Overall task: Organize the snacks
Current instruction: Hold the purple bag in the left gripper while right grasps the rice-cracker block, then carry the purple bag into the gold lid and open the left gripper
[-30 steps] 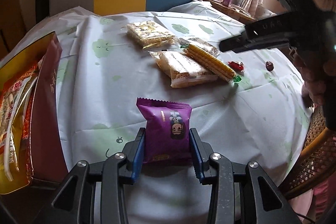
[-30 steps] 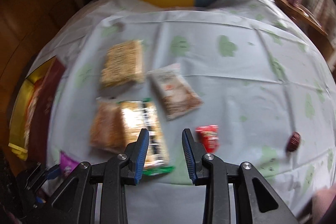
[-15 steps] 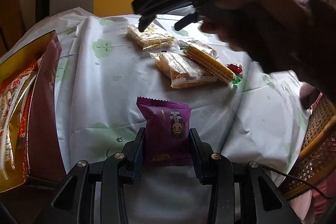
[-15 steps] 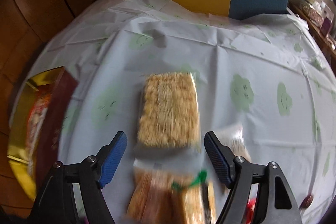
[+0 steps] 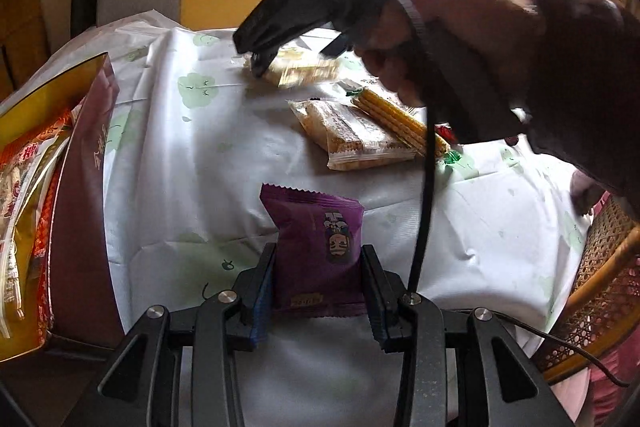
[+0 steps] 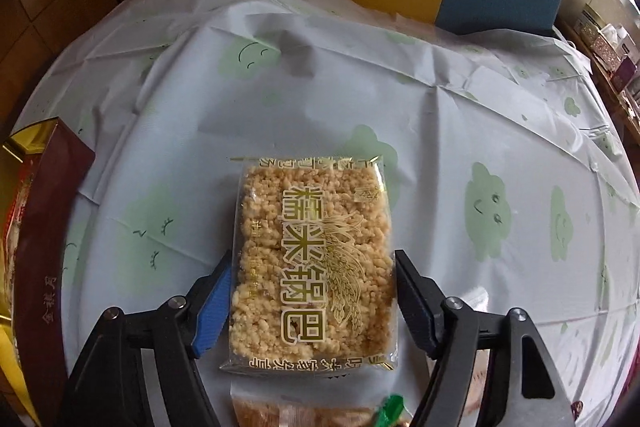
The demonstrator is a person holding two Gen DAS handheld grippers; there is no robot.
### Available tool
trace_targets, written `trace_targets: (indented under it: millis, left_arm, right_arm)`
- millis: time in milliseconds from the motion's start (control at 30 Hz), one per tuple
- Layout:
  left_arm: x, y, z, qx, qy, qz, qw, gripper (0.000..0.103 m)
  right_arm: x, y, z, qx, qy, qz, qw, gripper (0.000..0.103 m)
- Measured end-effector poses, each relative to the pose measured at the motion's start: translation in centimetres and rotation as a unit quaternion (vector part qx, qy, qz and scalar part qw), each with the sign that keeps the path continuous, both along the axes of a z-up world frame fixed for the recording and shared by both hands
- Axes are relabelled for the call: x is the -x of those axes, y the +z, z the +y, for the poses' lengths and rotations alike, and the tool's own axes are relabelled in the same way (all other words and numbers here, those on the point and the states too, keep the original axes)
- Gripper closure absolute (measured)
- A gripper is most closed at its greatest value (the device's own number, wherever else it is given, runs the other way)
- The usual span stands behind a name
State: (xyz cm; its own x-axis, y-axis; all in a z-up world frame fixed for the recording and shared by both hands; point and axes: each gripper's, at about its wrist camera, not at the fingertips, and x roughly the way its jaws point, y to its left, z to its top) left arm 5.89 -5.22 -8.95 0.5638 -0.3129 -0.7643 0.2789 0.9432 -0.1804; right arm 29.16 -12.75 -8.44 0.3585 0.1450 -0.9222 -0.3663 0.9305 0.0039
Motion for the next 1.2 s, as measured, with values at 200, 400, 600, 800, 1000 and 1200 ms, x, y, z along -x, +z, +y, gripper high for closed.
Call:
trace_targets:
  millis: [200,400,600,800,1000,1200]
  left_arm:
    - [0.0,0.1,-0.1,-0.003,0.001,0.0,1.0,0.063]
    - [-0.1,0.0,-0.2,-0.008,0.0,-0.003,1.0,0.063]
    - [-0.1,0.0,-0.6,-0.017,-0.001,-0.005,0.9998,0.063]
    - [-0.2,0.4,-1.0,-0.037,-0.001,-0.005,0.9993,0.064]
    - [0.4,2.1,-0.6,-0.035,0.002,-0.021,0.9992,0.064]
    - [0.5,5.7,2.4,0.011,0.032,-0.036,0.9988,0.064]
  right_arm:
    - [3.5,4.2,-1.9,-0.041,0.021,-0.032,0.998,0.028]
    - [9.1,7.3,-5.2,-0.045,0.04,-0.05,0.997,0.028]
    - [15.5,7.0,-9.3,-0.051,0.006,-0.019,0.999,0.028]
    - [19.5,2.5,-10.9,-0.05,-0.051,0.03,0.997,0.028]
    - [20.1,0.2,-10.9,-0.048,-0.079,0.024,0.995,0.028]
    - [20.6,-0.2,-10.7,-0.048,-0.075,0.018,0.996,0.028]
